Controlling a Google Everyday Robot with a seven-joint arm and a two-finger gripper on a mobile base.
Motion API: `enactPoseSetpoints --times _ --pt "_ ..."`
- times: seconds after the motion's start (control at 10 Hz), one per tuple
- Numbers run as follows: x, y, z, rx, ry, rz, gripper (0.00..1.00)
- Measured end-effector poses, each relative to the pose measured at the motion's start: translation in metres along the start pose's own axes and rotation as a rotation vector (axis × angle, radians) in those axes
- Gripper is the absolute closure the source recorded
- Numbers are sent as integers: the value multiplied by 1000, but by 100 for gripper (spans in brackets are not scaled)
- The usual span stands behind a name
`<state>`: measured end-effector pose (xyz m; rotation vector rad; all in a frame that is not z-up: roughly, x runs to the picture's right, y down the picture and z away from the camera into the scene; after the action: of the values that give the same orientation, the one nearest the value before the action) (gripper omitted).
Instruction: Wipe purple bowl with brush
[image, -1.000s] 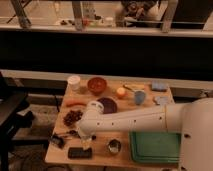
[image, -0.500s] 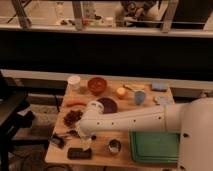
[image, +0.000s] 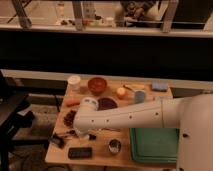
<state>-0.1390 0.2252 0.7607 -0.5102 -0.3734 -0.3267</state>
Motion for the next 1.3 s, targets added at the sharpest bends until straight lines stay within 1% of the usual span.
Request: enactPoseSetpoints --times 0.3,0.4,0.7,0.9,1.0,1.2,1.3 --pt "-1 -2 2 7 0 1 20" --pt "3 -3 7 16 -2 4 20" --pt "8 -8 12 31 -6 10 20" --pt "13 -11 16 35 -8 22 20" --pt "14 -12 19 28 -16 39 20" --pt "17 -9 23 -6 -28 81 20" --pt "19 -8 25 -14 -30 91 20"
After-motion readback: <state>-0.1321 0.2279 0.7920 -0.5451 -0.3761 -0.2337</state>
